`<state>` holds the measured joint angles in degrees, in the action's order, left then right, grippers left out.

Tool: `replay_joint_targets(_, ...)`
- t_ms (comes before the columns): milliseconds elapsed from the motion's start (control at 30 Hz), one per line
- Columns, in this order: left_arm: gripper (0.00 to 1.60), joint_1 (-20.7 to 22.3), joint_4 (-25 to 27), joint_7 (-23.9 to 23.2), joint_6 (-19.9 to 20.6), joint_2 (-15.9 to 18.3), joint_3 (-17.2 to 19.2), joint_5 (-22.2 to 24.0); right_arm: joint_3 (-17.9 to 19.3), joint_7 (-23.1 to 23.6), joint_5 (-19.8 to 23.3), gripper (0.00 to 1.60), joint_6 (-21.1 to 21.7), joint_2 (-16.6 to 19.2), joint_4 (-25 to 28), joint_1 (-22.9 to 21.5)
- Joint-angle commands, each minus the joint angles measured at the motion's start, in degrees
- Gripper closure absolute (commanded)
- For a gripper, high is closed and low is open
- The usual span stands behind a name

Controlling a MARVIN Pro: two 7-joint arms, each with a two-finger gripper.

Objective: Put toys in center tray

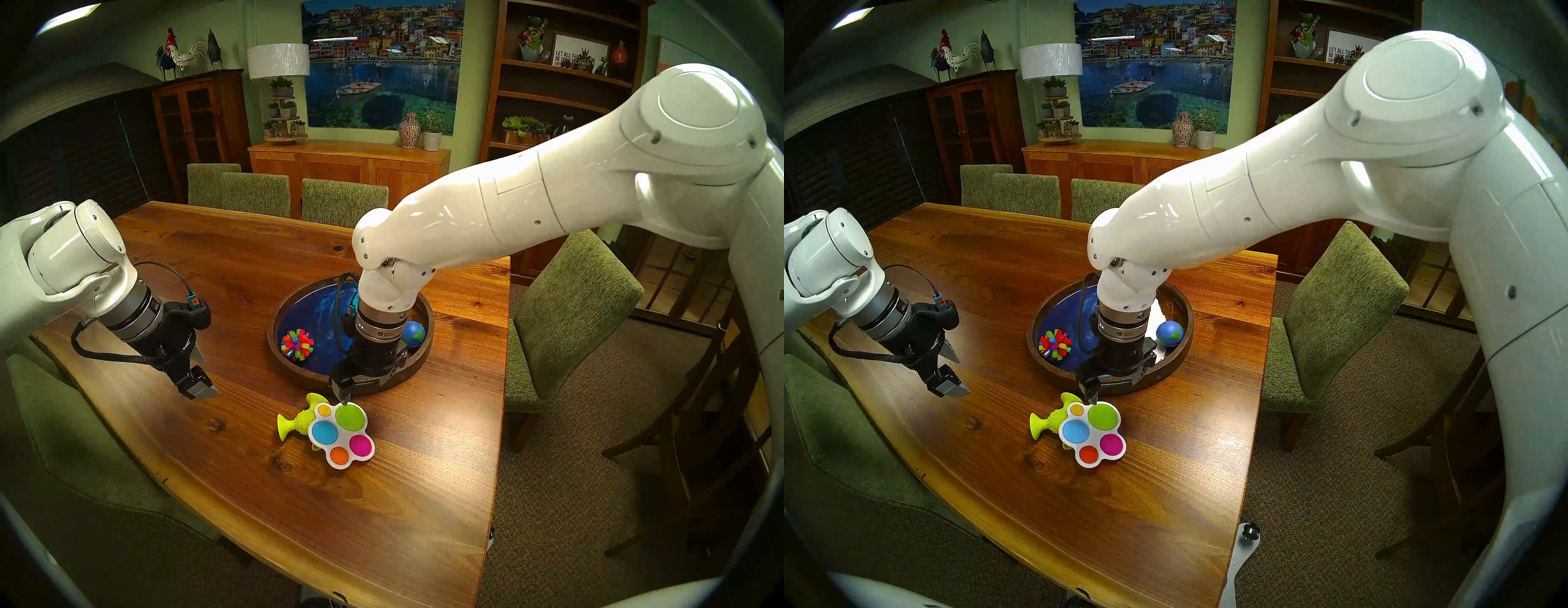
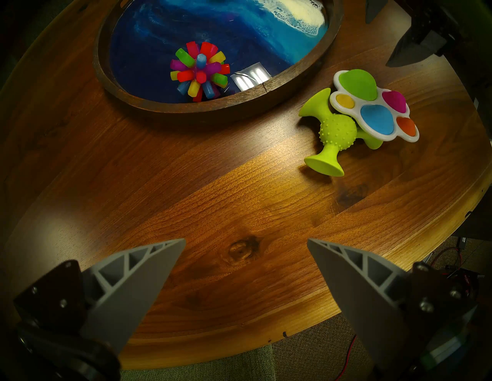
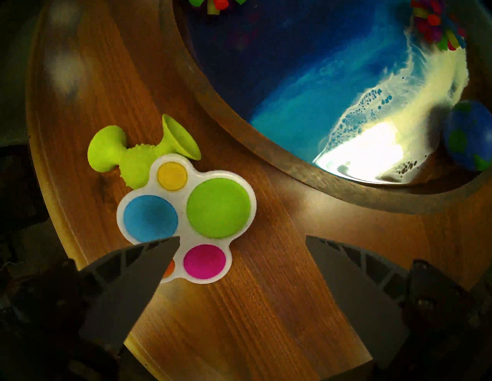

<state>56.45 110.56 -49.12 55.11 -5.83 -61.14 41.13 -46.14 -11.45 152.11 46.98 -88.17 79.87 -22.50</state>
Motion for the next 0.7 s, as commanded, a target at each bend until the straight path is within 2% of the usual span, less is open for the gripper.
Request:
replay_joint_targets(0, 0.00, 1.1, 0.1, 0.1, -0.1, -0.4, 1.2, 0.1, 0.7, 1.8, -0.8, 0.00, 1.5, -0.4, -3.1, 1.1)
replay_joint_targets(333, 0.00, 1.1, 0.1, 0.1, -0.1, -0.4, 1.2, 0.1, 0.7, 4.1, -1.5, 0.00, 3.4, -1.1, -5.7, 3.6)
replay_joint_targets(667, 0.00, 1.1, 0.1, 0.1, -0.1, -0.4, 1.2, 0.1, 0.9, 6.2, -4.0, 0.00, 3.4, -1.5, -7.7, 5.9)
